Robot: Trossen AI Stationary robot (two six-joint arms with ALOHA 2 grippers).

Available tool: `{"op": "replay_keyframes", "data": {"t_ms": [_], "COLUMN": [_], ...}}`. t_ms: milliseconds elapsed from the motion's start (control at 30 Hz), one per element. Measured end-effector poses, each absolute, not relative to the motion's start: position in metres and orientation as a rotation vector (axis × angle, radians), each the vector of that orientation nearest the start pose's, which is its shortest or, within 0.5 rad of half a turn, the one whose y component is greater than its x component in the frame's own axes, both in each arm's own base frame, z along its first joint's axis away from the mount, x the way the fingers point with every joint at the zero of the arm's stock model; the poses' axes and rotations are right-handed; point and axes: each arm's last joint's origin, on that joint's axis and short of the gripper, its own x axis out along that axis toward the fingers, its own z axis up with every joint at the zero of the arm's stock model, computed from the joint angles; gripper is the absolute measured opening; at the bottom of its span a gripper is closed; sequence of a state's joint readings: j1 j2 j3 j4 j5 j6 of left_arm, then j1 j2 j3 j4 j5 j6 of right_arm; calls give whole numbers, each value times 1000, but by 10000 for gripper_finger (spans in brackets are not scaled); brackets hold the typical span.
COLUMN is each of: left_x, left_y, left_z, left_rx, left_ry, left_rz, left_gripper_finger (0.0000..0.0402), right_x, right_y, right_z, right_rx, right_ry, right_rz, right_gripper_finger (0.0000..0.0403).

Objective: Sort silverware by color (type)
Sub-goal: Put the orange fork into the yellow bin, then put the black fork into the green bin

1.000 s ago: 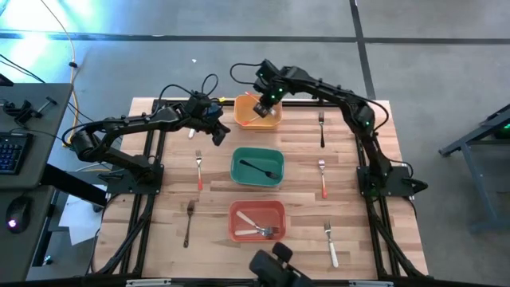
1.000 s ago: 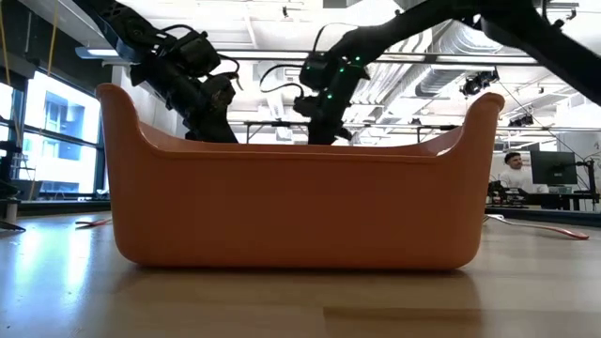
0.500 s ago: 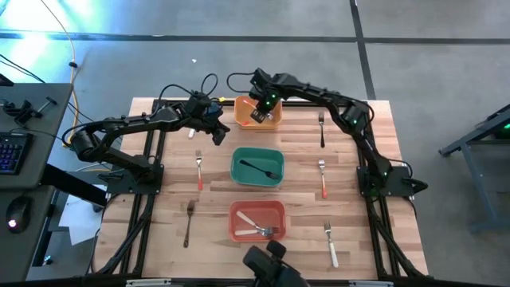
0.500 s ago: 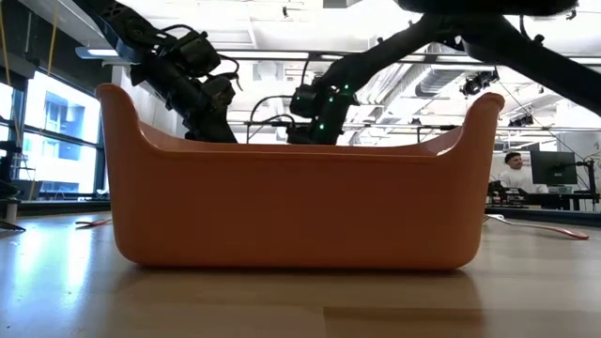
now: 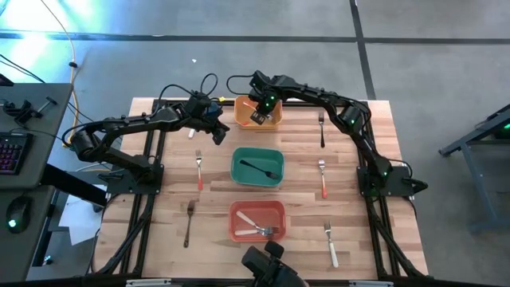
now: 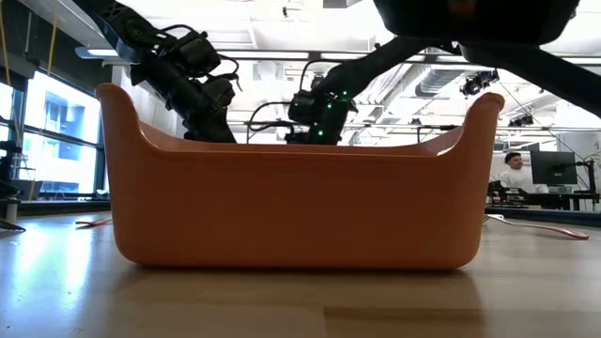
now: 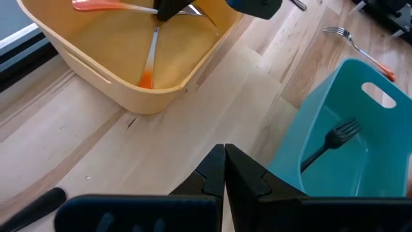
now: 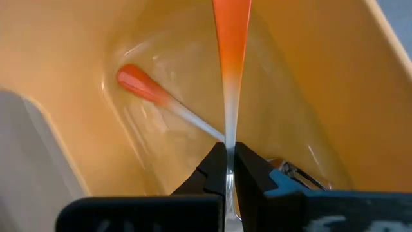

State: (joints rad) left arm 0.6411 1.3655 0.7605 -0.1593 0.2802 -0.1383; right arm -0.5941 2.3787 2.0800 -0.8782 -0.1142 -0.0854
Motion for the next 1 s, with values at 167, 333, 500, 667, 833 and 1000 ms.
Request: {"op": "replay_keyframes", "data": {"t_ms": [167, 333, 500, 667, 833, 1000], "left_x": [222, 222, 222, 220, 212, 199], "left_y": [156, 156, 156, 158, 166, 181], "left_z": [206, 206, 206, 207, 214, 215], "left_rx": [-472, -472, -471, -461, -436, -427], "left_ry": [666, 666, 667, 663, 616, 597], "left_rz": [392, 393, 395, 402, 398, 392], "left_gripper_finger": [0, 0, 0, 0, 0, 0], "right_x": [418, 419, 418, 412, 394, 380], "right_y": [-274, -273, -273, -270, -274, -284], "right_z": [182, 182, 182, 197, 237, 276], "right_rx": [325, 340, 351, 307, 278, 245], "right_ry": [1129, 1123, 1128, 1140, 1093, 930], "right_rz": [-359, -349, -371, -363, -379, -371], "right_gripper_finger": [0, 29, 88, 98, 53, 5]}}
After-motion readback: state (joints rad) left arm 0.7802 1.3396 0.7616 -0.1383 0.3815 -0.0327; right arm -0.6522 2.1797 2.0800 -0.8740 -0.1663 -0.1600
